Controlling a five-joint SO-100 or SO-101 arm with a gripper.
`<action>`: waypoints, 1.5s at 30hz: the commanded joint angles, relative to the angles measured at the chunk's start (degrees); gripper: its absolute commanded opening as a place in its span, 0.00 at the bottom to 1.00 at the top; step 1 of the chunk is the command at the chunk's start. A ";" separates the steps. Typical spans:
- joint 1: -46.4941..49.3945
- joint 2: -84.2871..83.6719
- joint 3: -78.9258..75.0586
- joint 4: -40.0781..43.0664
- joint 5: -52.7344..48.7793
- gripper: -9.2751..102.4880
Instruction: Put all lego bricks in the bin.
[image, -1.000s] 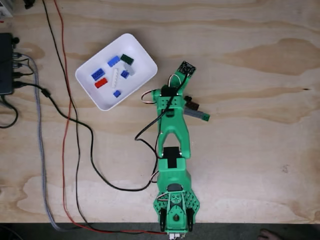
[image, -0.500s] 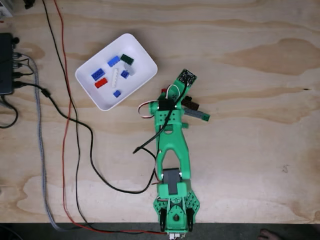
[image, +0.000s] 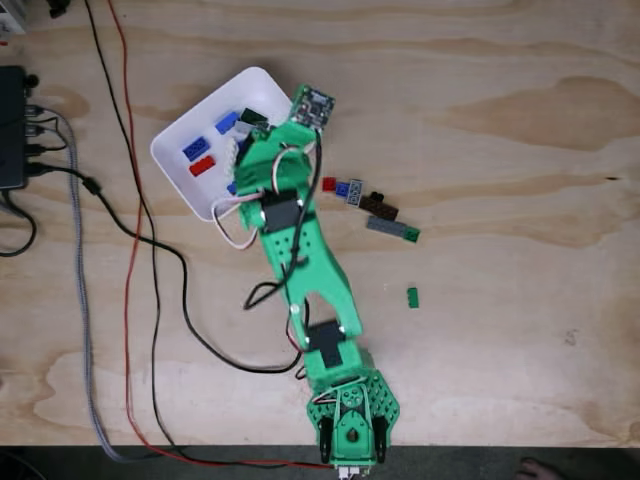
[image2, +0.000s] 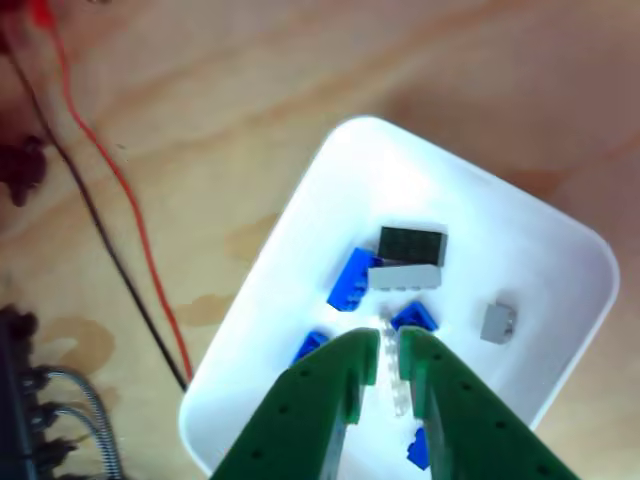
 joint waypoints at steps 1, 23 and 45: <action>-1.85 -2.90 -13.54 4.22 0.62 0.22; 41.13 58.45 93.08 -4.48 -40.87 0.25; 49.92 42.01 102.92 -30.15 -70.49 0.08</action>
